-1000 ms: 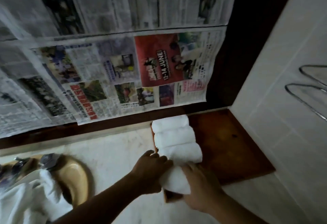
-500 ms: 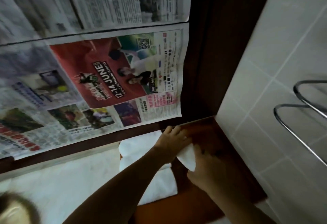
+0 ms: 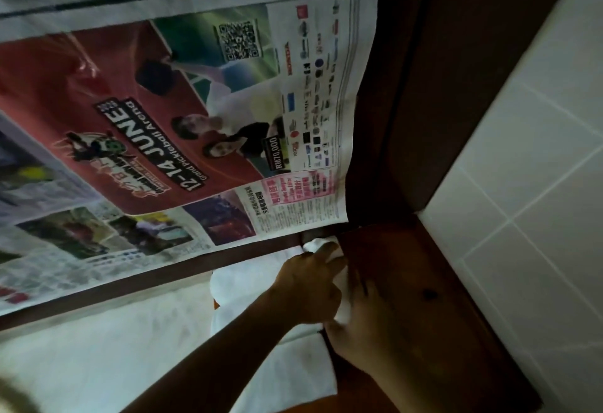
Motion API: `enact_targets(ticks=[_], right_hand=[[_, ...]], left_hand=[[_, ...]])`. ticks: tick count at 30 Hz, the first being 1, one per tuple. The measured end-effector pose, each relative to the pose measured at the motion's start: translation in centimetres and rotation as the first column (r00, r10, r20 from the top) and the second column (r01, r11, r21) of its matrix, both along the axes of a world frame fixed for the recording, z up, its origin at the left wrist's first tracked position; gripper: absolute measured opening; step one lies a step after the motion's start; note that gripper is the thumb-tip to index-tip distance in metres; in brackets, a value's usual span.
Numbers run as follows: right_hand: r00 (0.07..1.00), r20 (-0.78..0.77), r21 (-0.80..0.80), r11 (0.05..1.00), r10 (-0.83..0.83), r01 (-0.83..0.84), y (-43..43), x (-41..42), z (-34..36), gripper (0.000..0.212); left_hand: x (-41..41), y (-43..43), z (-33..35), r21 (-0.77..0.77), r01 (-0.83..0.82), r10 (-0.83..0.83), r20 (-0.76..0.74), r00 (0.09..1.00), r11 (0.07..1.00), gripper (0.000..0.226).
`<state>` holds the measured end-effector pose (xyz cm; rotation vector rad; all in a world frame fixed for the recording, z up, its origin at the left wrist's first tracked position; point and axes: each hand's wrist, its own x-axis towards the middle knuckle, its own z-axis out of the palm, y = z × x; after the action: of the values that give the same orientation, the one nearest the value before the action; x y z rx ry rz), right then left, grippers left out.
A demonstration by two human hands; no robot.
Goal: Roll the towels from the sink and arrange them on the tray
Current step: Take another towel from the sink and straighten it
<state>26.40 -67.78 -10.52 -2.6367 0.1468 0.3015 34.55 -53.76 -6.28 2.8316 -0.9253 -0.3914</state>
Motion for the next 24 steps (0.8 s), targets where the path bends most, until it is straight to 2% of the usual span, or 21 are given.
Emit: enact_targets(ticks=[4, 7, 9, 14, 19, 21, 24], right_hand=[[0.986, -0.062, 0.2, 0.97, 0.153, -0.138, -2.9, -0.5, -0.1, 0.098], [0.984, -0.088, 0.374, 0.921, 0.152, -0.109, -4.8, 0.1, -0.3, 0.083], [0.987, -0.098, 0.429, 0.9, 0.13, -0.076, -5.0, 0.4, 0.2, 0.079], [0.973, -0.155, 0.177, 0.973, 0.174, -0.146, -4.1, 1.5, 1.1, 0.079], [0.955, -0.244, 0.1, 0.984, 0.168, -0.148, -3.5, 1.5, 2.3, 0.081], [0.96, -0.235, 0.088, 0.987, 0.152, -0.135, -3.2, 0.9, 3.4, 0.08], [0.983, -0.15, 0.032, 0.994, 0.109, -0.106, -2.8, -0.2, 4.3, 0.075]], left_hand=[[-0.6, -0.4, 0.0, 0.077, -0.007, -0.001, 0.098, 0.995, 0.997, 0.048], [-0.7, -1.4, 0.9, 0.148, -0.092, 0.057, 0.227, 0.972, 0.985, 0.048], [-0.5, -1.4, 1.2, 0.153, -0.141, 0.103, 0.229, 0.968, 0.978, 0.053], [0.4, -0.4, 0.4, 0.204, -0.176, 0.137, 0.191, 0.972, 0.963, 0.062], [0.3, -0.4, -0.1, 0.234, -0.184, 0.143, 0.18, 0.973, 0.955, 0.06], [-0.2, -0.4, 0.2, 0.239, -0.17, 0.129, 0.178, 0.976, 0.956, 0.059], [-1.4, 0.6, 1.3, 0.181, -0.162, 0.148, 0.089, 0.985, 0.97, 0.057]])
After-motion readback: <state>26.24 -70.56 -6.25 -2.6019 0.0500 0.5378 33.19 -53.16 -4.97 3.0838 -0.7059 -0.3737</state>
